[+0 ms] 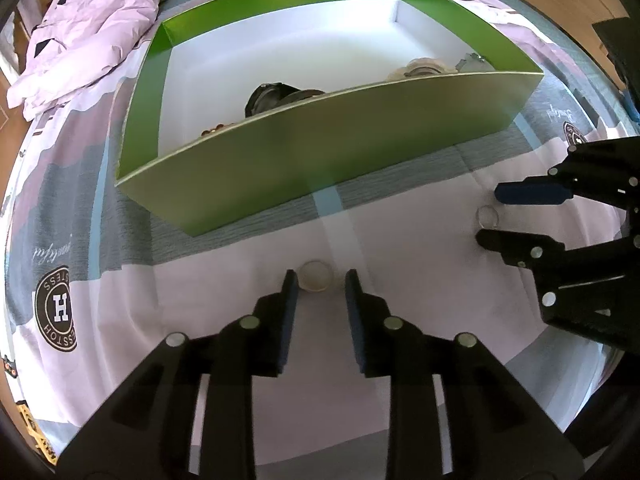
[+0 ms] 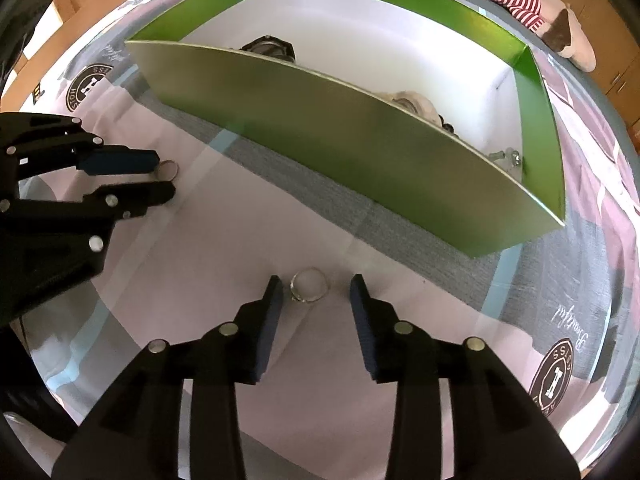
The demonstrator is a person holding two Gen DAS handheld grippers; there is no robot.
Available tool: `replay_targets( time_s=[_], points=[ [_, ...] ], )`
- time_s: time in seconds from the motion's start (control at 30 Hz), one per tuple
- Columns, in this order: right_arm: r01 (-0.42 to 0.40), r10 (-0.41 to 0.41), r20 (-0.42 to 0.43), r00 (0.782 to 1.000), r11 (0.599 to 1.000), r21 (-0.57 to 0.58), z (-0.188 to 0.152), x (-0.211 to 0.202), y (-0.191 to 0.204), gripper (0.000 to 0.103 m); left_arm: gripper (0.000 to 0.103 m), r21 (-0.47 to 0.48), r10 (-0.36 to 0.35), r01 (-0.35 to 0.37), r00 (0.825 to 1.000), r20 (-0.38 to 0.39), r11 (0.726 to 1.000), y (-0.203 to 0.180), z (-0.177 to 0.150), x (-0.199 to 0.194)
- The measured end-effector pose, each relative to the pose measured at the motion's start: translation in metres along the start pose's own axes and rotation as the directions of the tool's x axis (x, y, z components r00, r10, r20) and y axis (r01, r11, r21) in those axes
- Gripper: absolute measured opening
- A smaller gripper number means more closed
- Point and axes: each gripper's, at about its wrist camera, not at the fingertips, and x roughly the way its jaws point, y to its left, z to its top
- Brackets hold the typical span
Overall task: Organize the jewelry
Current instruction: 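Close the right tool on its silver ring while the left tool closes on the other ring, then carry both rings over the green box and open both tools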
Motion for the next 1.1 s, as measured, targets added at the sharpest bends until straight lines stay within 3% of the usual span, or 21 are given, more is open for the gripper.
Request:
replay_targets(
  time_s=[0.07, 0.17, 0.4, 0.5, 0.6, 0.67, 0.73, 0.77, 0.93, 1.1],
  points=[
    [0.004, -0.004, 0.004, 1.0, 1.0, -0.003, 0.0, 0.001, 0.002, 0.037, 0.028, 0.008, 0.004, -0.004, 1.0, 0.0, 1.0, -0.002, 0.0, 0.001],
    [-0.032, 0.032, 0.005, 0.999, 0.999, 0.003, 0.001, 0.0, 0.003, 0.02, 0.028, 0.013, 0.005, -0.005, 1.0, 0.002, 1.0, -0.002, 0.0, 0.003],
    [-0.019, 0.019, 0.006, 1.0, 1.0, -0.006, 0.001, 0.0, 0.008, 0.02, 0.028, 0.01, -0.005, 0.005, 1.0, 0.006, 1.0, -0.002, 0.0, 0.001],
    [-0.016, 0.016, 0.005, 1.0, 1.0, -0.012, 0.0, 0.0, 0.01, 0.02, 0.047, 0.007, -0.007, 0.007, 1.0, 0.01, 1.0, -0.001, -0.002, 0.001],
    [-0.013, 0.013, 0.005, 1.0, 1.0, -0.016, -0.002, 0.001, 0.014, 0.02, 0.047, 0.016, 0.002, -0.002, 1.0, 0.01, 1.0, -0.004, -0.002, 0.003],
    [-0.016, 0.016, 0.006, 1.0, 1.0, -0.013, -0.002, 0.001, 0.013, 0.02, 0.04, 0.01, -0.01, 0.01, 1.0, 0.01, 1.0, -0.004, -0.001, 0.004],
    [-0.02, 0.02, 0.006, 1.0, 1.0, -0.009, -0.003, 0.001, 0.008, 0.02, 0.028, 0.005, -0.016, 0.015, 1.0, 0.009, 1.0, -0.003, 0.001, 0.004],
    [-0.024, 0.024, 0.007, 1.0, 1.0, -0.006, -0.002, 0.0, 0.008, 0.02, 0.017, 0.003, -0.017, 0.017, 1.0, 0.009, 1.0, -0.003, 0.002, 0.003],
    [-0.035, 0.035, 0.035, 0.999, 0.999, 0.006, 0.001, -0.014, -0.002, 0.019, 0.018, -0.012, -0.008, 0.009, 0.999, 0.037, 1.0, 0.001, 0.004, -0.01],
    [-0.075, 0.071, 0.15, 0.986, 0.997, 0.019, 0.008, -0.058, -0.014, 0.019, 0.018, -0.044, -0.016, 0.023, 0.988, 0.155, 0.999, 0.012, 0.02, -0.055]
  ],
)
